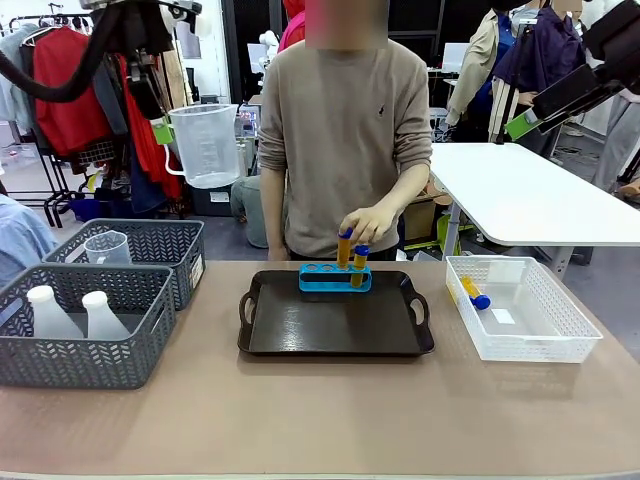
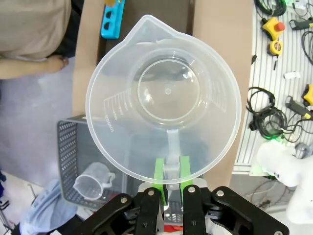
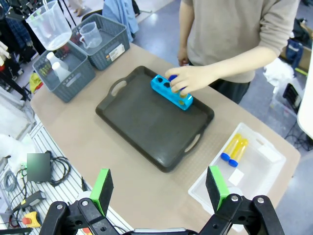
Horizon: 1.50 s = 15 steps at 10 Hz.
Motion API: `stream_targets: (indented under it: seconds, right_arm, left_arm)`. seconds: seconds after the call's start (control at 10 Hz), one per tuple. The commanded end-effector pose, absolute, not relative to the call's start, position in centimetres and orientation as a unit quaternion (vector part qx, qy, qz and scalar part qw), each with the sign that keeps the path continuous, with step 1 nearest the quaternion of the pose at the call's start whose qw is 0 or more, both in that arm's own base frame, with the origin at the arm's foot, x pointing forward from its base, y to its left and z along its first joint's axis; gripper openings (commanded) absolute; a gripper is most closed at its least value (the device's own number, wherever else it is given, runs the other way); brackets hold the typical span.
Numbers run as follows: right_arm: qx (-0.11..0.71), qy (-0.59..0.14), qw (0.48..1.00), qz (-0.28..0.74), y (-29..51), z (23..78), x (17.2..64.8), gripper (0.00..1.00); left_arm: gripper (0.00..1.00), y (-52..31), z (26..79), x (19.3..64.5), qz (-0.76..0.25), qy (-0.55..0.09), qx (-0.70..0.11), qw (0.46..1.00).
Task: Prepare the laboratory tools.
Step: Pick up one Large Measuring Cup and place it on the Handle tray.
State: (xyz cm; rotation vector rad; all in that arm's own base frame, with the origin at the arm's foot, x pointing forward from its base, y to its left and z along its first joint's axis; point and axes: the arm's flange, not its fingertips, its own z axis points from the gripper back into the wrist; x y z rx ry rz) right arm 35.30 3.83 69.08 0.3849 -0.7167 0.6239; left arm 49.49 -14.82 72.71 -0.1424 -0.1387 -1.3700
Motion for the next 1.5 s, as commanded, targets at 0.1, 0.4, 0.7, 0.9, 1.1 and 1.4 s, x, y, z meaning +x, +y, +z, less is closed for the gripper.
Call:
stream_targets:
  seconds: [0.1, 0.4, 0.7, 0.9, 1.1, 1.4]
  right_arm:
    - [0.191, -0.344, 0.868, 0.302, 3.9, 69.1, 35.3, 1.00]
    - [0.191, -0.344, 0.868, 0.302, 3.9, 69.1, 35.3, 1.00]
    - [0.191, -0.344, 0.868, 0.302, 3.9, 69.1, 35.3, 1.00]
    - [0.191, -0.344, 0.868, 0.302, 3.9, 69.1, 35.3, 1.00]
    - [0.191, -0.344, 0.868, 0.302, 3.9, 69.1, 35.3, 1.00]
    - [0.191, -0.344, 0.868, 0.302, 3.9, 69.1, 35.3, 1.00]
  left_arm:
    - [0.00, -14.8, 72.7, 49.5, -0.632, -0.064, -0.066, 0.770]
    - [0.00, -14.9, 72.4, 49.4, -0.631, -0.062, -0.066, 0.770]
    - [0.00, -21.5, 69.2, 50.5, -0.673, -0.027, -0.055, 0.737]
    - [0.00, -26.8, 64.9, 51.8, -0.701, -0.008, -0.060, 0.711]
    - [0.00, -30.4, 60.9, 52.6, -0.724, -0.012, -0.044, 0.688]
    - [0.00, -36.6, 54.9, 52.7, -0.749, -0.042, -0.047, 0.659]
